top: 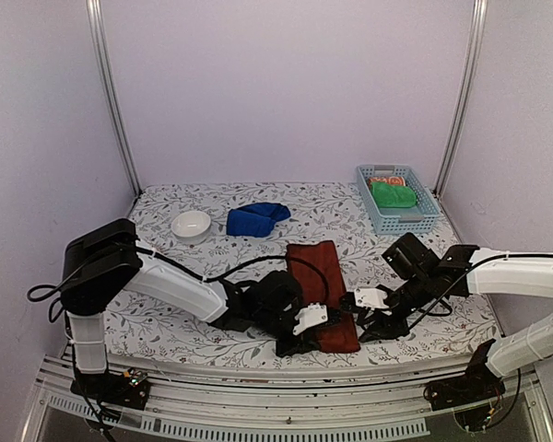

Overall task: Roll the towels
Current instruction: Pick up the towel from the center of the board, then roll the towel at the center of the board.

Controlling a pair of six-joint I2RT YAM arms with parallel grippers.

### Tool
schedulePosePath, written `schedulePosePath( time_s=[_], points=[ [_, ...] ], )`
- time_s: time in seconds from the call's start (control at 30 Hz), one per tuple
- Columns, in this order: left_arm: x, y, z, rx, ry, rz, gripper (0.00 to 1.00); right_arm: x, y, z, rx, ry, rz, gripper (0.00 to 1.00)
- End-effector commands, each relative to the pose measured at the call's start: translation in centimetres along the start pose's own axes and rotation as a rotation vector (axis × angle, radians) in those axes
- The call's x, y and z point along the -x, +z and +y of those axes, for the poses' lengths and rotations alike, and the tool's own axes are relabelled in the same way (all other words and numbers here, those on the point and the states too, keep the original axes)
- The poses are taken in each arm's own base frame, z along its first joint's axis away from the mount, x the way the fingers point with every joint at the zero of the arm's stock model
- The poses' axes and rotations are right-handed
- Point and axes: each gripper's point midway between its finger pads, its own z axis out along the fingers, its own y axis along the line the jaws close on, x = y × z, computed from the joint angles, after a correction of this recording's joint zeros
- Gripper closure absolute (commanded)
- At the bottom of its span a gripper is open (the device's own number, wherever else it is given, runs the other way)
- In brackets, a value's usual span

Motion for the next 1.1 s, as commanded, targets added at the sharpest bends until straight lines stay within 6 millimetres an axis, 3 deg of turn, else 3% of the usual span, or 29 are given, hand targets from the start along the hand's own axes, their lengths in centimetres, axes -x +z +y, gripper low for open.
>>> schedulePosePath(
  time_s=[0.0, 0.17, 0.4, 0.6, 0.87, 0.97, 1.07],
  points=[
    [-3.2, 0.8, -2.0, -0.219, -0.306, 0.076, 0.97, 1.0, 1.2, 0.0, -0.048, -0.114, -0.01, 0.56],
    [-2.5, 0.3, -0.6, -0.301, -0.55, 0.035, 1.0, 1.1, 3.0, 0.9, -0.023, -0.152, 0.004, 0.5],
    [-0.7, -0.4, 0.2, -0.384, -0.696, 0.003, 1.0, 1.5, 4.5, 1.5, 0.029, -0.152, 0.012, 0.47],
    [-0.1, -0.3, 0.3, -0.426, -0.723, 0.002, 1.0, 1.2, 5.8, 0.3, 0.008, -0.133, 0.045, 0.48],
    [-0.3, -0.2, 0.9, -0.431, -0.755, 0.003, 1.0, 1.9, 6.8, 0.4, 0.063, -0.07, 0.04, 0.49],
    [-0.1, -0.3, 1.2, -0.431, -0.76, -0.008, 1.0, 1.6, 7.3, 0.5, 0.082, -0.043, 0.056, 0.56],
    [0.0, -0.3, 1.7, -0.423, -0.765, -0.018, 1.0, 1.3, 7.5, 0.5, 0.139, 0.01, 0.06, 0.78]
  ],
)
